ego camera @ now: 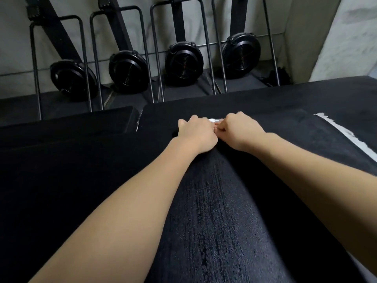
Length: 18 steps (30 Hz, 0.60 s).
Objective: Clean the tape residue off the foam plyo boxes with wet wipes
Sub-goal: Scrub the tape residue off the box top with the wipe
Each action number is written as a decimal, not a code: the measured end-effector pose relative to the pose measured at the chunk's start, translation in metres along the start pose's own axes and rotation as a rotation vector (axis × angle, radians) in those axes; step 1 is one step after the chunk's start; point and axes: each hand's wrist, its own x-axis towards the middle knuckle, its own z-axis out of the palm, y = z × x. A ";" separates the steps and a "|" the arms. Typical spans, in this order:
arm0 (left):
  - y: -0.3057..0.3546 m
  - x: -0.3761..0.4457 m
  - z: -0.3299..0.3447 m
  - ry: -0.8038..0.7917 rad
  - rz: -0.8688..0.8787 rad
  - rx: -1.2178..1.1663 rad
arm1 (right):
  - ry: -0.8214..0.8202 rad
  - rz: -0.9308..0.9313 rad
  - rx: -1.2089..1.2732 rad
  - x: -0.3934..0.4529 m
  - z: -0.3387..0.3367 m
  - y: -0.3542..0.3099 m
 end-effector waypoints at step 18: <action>0.025 -0.100 0.012 0.103 0.149 0.006 | -0.083 -0.205 -0.097 -0.090 0.000 0.018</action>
